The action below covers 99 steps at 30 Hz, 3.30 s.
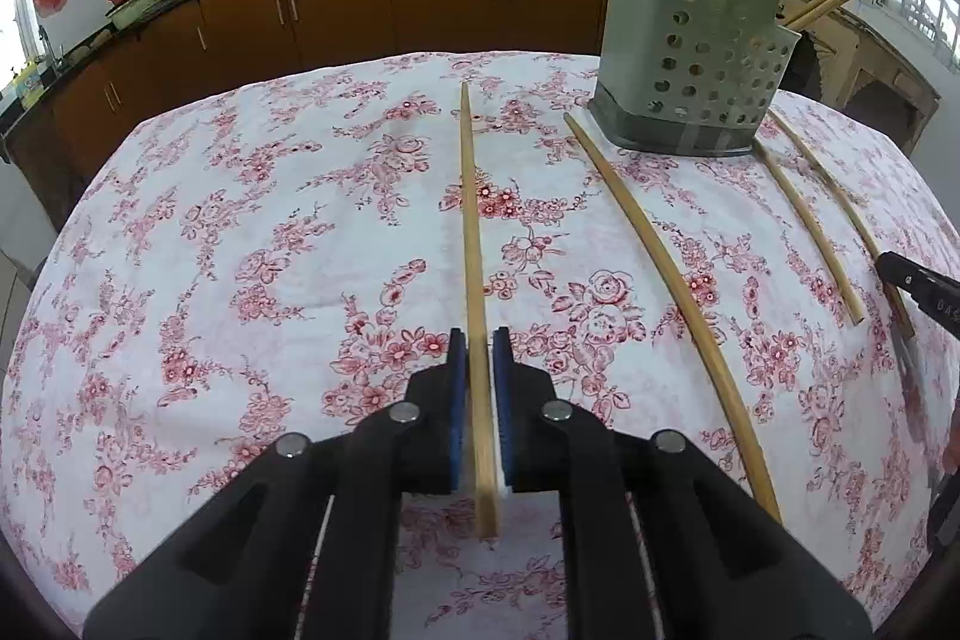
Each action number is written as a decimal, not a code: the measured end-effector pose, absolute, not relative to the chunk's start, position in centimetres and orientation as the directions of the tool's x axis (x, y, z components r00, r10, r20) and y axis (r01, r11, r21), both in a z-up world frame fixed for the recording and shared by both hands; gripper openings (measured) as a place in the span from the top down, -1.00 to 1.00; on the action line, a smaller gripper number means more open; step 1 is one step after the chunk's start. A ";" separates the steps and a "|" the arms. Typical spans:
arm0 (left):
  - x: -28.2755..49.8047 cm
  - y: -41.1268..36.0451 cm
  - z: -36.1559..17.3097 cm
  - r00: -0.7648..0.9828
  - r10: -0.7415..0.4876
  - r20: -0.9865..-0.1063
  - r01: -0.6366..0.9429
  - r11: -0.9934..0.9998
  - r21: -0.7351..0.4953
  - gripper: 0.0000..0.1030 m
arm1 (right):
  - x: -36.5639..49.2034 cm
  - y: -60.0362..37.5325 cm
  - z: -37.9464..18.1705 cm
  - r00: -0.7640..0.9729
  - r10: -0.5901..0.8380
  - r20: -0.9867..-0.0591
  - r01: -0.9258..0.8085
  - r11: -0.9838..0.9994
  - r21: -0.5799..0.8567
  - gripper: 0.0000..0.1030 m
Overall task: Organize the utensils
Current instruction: 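Lower both grippers to the table and close each on another bamboo chopstick, then lift both held chopsticks upright and carry them over the green holder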
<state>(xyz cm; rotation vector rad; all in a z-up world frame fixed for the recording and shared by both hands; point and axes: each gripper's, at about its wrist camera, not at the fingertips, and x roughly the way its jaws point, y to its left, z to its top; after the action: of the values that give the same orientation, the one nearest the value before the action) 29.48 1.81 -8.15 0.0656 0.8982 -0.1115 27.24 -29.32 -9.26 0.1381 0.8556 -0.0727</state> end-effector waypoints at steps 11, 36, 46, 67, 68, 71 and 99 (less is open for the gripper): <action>29.5 1.7 -8.2 0.617 -0.070 -0.784 0.123 0.992 0.008 0.74 | 27.4 -29.4 -9.2 0.654 -0.007 -0.757 0.120 0.988 0.094 0.84; 29.6 1.8 -8.3 0.619 -0.039 -0.784 0.100 0.995 0.030 0.56 | 26.6 -29.4 -9.1 0.654 -0.008 -0.756 0.130 0.986 0.102 0.84; 27.6 1.2 -8.3 0.620 -0.018 -0.785 0.109 0.992 0.064 0.84 | 25.0 -29.8 -8.7 0.667 0.031 -0.744 0.112 0.984 0.142 0.85; 22.9 2.6 4.9 0.837 -0.106 -0.537 0.157 0.986 0.049 0.85 | 20.0 -31.9 3.9 0.894 -0.003 -0.448 0.078 0.986 0.150 0.85; 22.9 2.7 5.3 0.842 -0.111 -0.528 0.156 0.987 0.043 0.85 | 19.9 -31.9 4.4 0.899 0.000 -0.438 0.074 0.986 0.152 0.85; 23.0 2.9 6.9 0.860 -0.124 -0.495 0.155 0.988 0.021 0.85 | 19.8 -31.8 5.2 0.908 0.010 -0.418 0.063 0.985 0.161 0.85; 22.8 -2.4 18.1 0.895 -0.312 -0.319 0.315 0.948 -0.042 0.85 | 20.3 -29.7 16.6 0.949 0.180 -0.259 -0.124 0.967 0.221 0.85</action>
<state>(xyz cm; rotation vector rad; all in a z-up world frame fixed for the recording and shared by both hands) 22.77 -2.42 18.05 0.0112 0.3291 -0.3249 20.30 -29.74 16.64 0.2044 0.2811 0.1558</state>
